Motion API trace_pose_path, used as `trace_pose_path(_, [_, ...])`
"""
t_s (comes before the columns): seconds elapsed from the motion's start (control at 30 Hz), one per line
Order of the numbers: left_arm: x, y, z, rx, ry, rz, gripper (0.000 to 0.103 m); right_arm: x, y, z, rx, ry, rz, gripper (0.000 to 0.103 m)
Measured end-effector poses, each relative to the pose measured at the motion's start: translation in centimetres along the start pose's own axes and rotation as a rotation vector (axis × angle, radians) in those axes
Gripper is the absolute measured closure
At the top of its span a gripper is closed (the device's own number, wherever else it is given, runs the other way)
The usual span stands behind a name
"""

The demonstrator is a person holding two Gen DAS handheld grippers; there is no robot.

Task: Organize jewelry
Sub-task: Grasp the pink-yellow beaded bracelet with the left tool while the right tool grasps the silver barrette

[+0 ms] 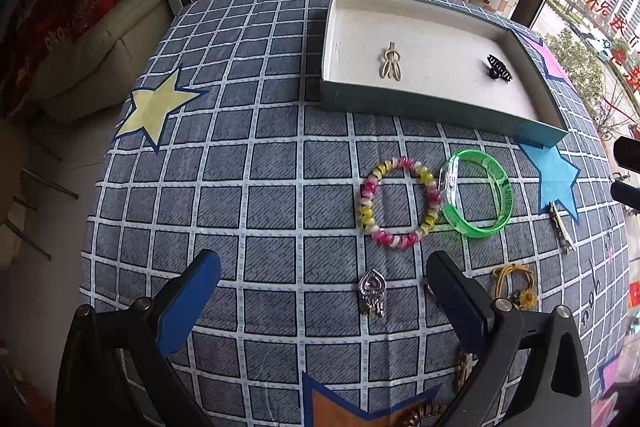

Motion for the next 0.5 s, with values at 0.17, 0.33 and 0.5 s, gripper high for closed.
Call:
trace_pose_path(0.17, [-0.6, -1.7, 0.4, -0.003, -0.003, 0.035, 0.0, -0.8, -3.0, -0.8, -0.023, -0.056, 0.08, 0.0])
trace_pose_path(0.33, [-1.1, -1.9, 1.0, 0.013, -0.007, 0.045, 0.0, -1.6, -5.5, -1.4, -0.02, -0.127, 0.138, 0.0])
trace_pose_path(0.5, [-2.0, -0.8, 1.3, 0.039, -0.014, 0.052, 0.0, -2.3, -6.5, -1.7, -0.017, -0.181, 0.164, 0.0])
Point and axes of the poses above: each gripper's, at about its wrist camera, not at the fingertips, and x roughly against the way its jaws point, z to its left, y to its top, the point moved 1 cm from there along -x, roughly the way its jaws point, and after that the axes turned 9 degrees about y, right-handed, at the moved point
